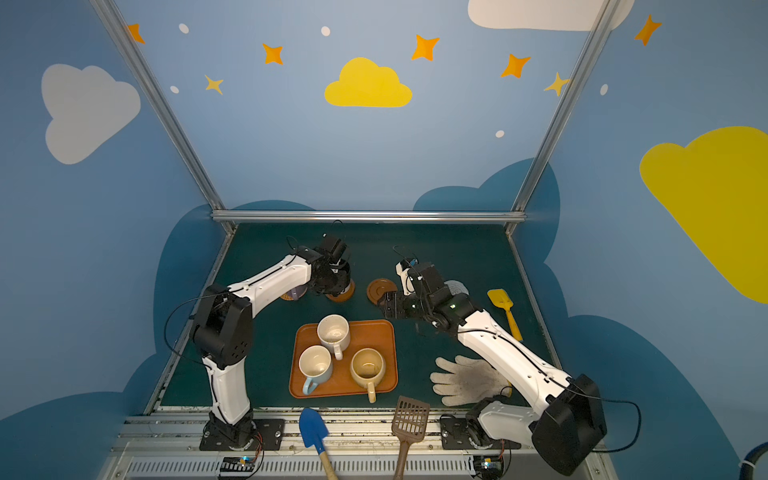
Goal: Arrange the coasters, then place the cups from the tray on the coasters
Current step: 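Carry the black mug onto the wooden saucer beside the lavender mug with the left gripper, then grasp the white speckled mug on the tray with the right gripper while left gripper withdraws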
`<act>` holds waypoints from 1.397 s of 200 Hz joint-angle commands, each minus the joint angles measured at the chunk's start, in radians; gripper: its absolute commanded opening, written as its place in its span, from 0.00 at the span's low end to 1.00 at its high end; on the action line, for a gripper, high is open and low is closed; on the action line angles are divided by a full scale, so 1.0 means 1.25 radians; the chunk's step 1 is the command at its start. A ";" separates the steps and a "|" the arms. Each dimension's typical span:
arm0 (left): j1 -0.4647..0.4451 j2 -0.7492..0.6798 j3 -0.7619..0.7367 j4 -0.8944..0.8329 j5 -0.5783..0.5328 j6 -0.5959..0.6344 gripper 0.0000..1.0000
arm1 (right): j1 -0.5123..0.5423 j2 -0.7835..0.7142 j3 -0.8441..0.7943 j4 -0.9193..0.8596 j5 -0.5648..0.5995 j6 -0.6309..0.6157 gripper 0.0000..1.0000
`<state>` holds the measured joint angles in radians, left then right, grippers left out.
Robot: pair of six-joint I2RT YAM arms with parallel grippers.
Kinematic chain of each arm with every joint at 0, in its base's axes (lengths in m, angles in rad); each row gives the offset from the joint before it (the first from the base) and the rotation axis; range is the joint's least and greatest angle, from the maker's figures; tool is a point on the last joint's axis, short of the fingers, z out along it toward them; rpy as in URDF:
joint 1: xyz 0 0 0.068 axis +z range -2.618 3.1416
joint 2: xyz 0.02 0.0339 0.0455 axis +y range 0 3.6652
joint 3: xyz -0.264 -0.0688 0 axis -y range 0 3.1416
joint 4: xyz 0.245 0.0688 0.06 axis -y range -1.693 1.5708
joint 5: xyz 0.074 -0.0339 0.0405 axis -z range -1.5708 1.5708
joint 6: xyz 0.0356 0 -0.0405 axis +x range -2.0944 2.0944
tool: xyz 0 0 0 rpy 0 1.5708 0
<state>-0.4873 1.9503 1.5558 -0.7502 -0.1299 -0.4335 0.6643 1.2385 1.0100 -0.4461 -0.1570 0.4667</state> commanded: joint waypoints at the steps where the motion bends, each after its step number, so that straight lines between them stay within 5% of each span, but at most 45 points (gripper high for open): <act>1: -0.003 -0.025 0.000 -0.016 -0.009 0.001 0.44 | -0.003 0.025 0.028 -0.009 -0.032 -0.004 0.82; 59: -0.001 -0.116 -0.032 -0.020 0.014 -0.015 0.99 | 0.017 0.122 0.089 -0.079 -0.137 -0.046 0.83; 117: 0.024 -0.299 -0.098 -0.036 0.113 -0.091 0.99 | 0.197 0.179 0.152 -0.136 0.029 -0.082 0.75; 144: 0.063 -0.425 -0.174 -0.013 0.229 -0.104 0.99 | 0.247 0.225 0.163 -0.131 -0.001 -0.095 0.70; 196: 0.101 -0.563 -0.219 -0.157 0.283 -0.089 0.99 | 0.346 0.295 0.192 -0.111 0.036 -0.109 0.63; 279: 0.137 -0.700 -0.313 -0.195 0.339 -0.119 0.99 | 0.360 0.367 0.219 -0.122 0.087 -0.084 0.45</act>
<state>-0.3214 1.0843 1.1679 -0.9588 0.2695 -0.5774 1.1145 1.6741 1.2560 -0.5861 -0.0826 0.3550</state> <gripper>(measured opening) 0.994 0.454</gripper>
